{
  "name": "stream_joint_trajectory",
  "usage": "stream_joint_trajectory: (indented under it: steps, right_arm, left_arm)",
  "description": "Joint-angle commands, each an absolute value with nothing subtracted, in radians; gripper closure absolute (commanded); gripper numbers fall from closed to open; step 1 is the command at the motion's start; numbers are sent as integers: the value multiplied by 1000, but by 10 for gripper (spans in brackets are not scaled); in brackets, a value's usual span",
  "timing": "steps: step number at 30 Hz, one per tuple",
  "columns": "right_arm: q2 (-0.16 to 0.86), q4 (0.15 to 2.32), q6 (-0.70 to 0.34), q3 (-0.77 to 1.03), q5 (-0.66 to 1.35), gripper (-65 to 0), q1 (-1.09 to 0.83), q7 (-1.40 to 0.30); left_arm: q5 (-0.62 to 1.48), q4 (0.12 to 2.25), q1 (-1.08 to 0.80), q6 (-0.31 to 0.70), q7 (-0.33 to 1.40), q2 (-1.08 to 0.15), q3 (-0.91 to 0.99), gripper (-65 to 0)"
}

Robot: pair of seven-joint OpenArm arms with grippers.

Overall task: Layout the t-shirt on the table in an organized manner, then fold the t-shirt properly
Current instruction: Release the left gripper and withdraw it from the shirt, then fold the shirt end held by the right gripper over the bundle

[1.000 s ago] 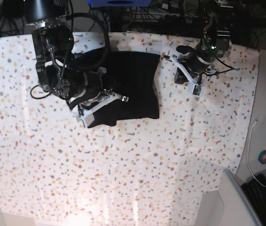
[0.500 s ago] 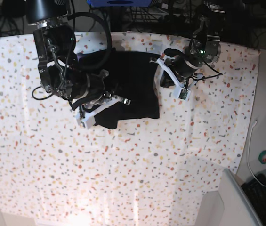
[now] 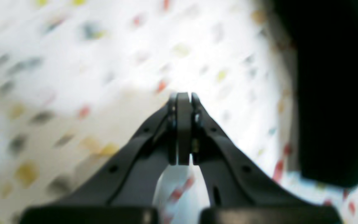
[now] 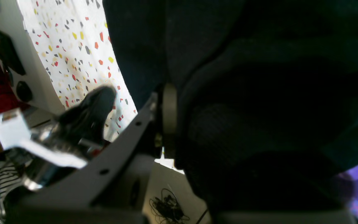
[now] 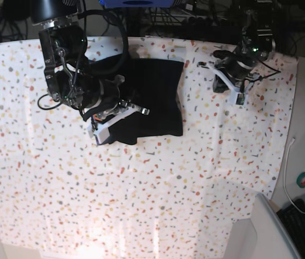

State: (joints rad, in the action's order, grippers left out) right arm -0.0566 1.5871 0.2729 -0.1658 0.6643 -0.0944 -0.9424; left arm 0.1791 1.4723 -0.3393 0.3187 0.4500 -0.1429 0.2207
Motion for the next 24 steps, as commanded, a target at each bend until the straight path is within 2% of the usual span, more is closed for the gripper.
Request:
stream_joint_trajectory:
  steps: [1, 4, 6, 7, 10, 11, 12, 16, 24]
  right_arm:
    - [-61, 1604, 269, -165, 679, 0, -82, -938]
    - [-61, 1600, 269, -163, 682, 0, -81, -938]
    - [-62, 1600, 269, -166, 682, 0, -81, -943]
    - [-62, 1600, 269, -168, 682, -39, -81, -940]
    - [-62, 1601, 269, -170, 682, -330, -79, -938]
    - [-62, 1603, 269, -170, 682, -398, -77, -937]
    - [-62, 1604, 269, -170, 682, -431, -76, -937]
    - [-62, 1635, 269, -171, 680, -446, -76, -937]
    - [-73, 1649, 269, -222, 680, -446, -61, -944]
  left_arm:
    - [185, 1508, -349, 321, 430, -157, 249, 0]
    - [185, 1546, -392, 328, 430, -159, 346, 0]
    - [185, 1552, -404, 374, 430, -159, 409, 0]
    - [185, 1552, -407, 401, 430, -159, 441, 0]
    - [185, 1546, -409, 466, 446, -156, 541, 0]
    - [185, 1546, -406, 483, 470, -156, 568, 0]
    - [185, 1547, -403, 495, 495, -156, 590, 0]
    - [185, 1550, -400, 541, 526, -157, 670, 0]
    - [185, 1547, -400, 545, 526, -159, 688, 0]
